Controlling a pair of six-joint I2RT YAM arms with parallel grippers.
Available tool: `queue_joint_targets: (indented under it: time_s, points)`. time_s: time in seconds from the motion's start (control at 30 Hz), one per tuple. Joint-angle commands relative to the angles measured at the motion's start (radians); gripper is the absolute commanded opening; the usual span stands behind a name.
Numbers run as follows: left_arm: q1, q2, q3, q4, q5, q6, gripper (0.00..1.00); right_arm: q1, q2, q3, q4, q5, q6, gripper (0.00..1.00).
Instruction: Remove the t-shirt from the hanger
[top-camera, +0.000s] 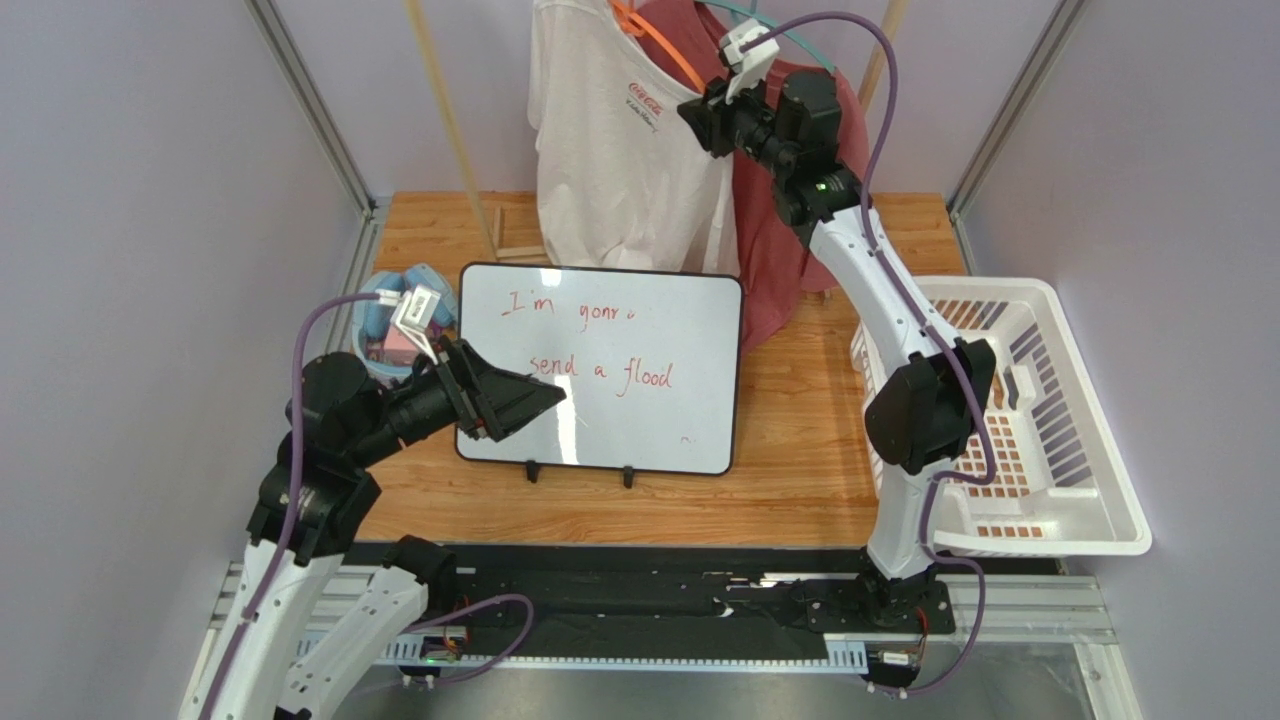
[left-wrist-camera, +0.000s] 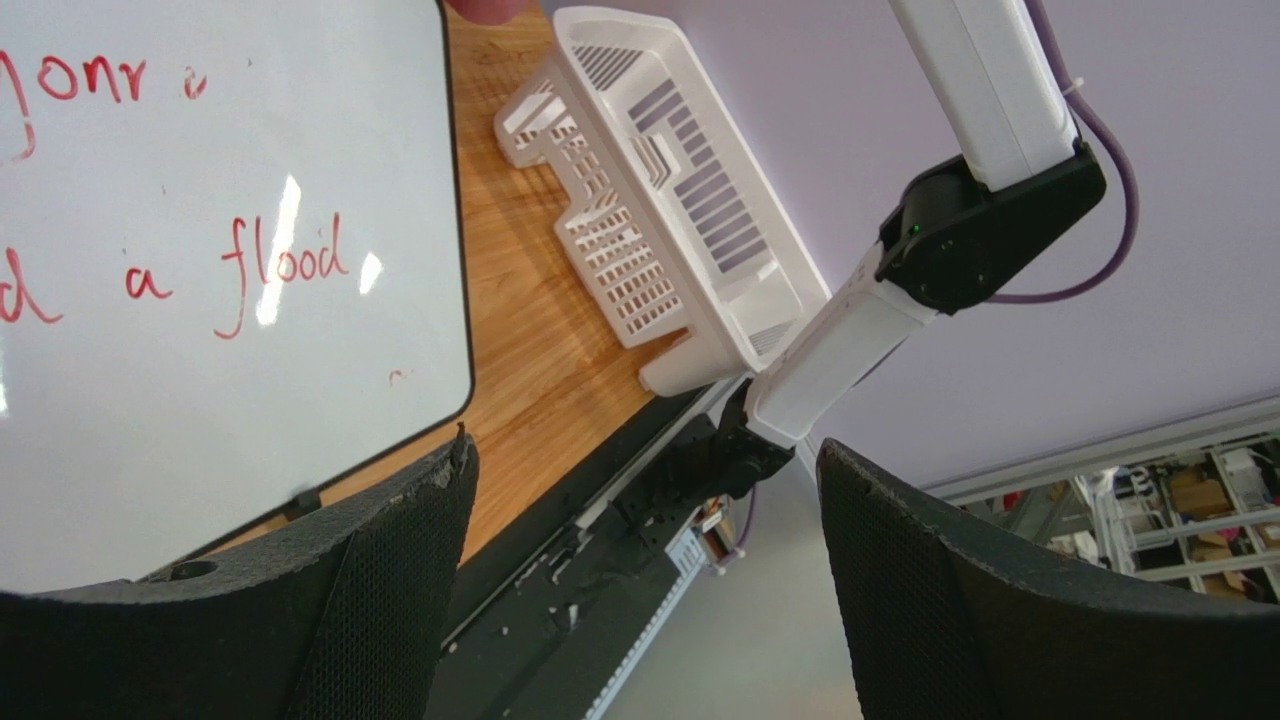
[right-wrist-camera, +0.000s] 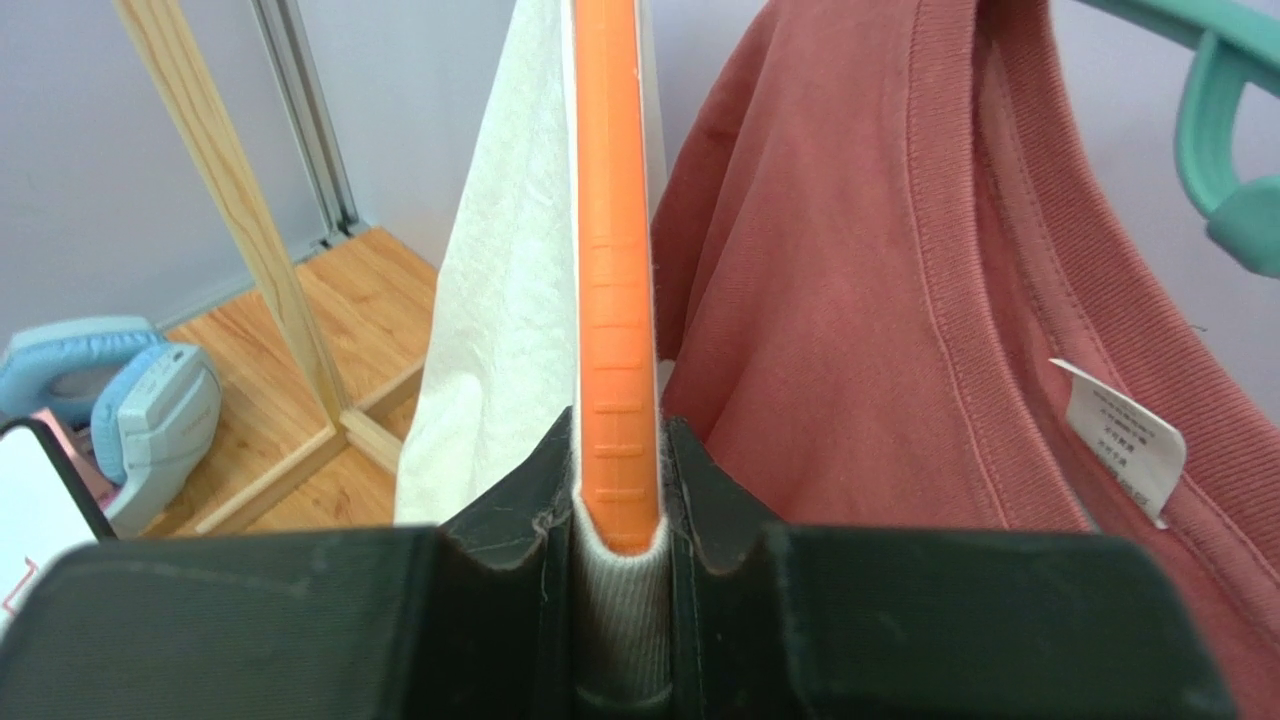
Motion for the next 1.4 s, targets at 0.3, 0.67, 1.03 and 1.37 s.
queue_joint_targets:
  time_s: [0.3,0.67,1.03,1.37]
  points:
    - [0.001,0.078,0.004,0.160,0.049,-0.031,0.86,-0.039,-0.014,-0.104,0.579,-0.232,0.442,0.00]
    - [0.001,0.062,-0.014,0.146,0.057,-0.034,0.86,-0.043,0.051,-0.198,0.991,-0.306,0.953,0.00]
    - [0.001,0.045,-0.028,0.131,0.052,-0.027,0.86,-0.040,0.136,-0.164,1.246,-0.329,1.306,0.00]
    - [0.001,0.062,-0.011,0.162,0.066,-0.043,0.86,-0.045,0.082,-0.250,1.168,-0.381,1.235,0.00]
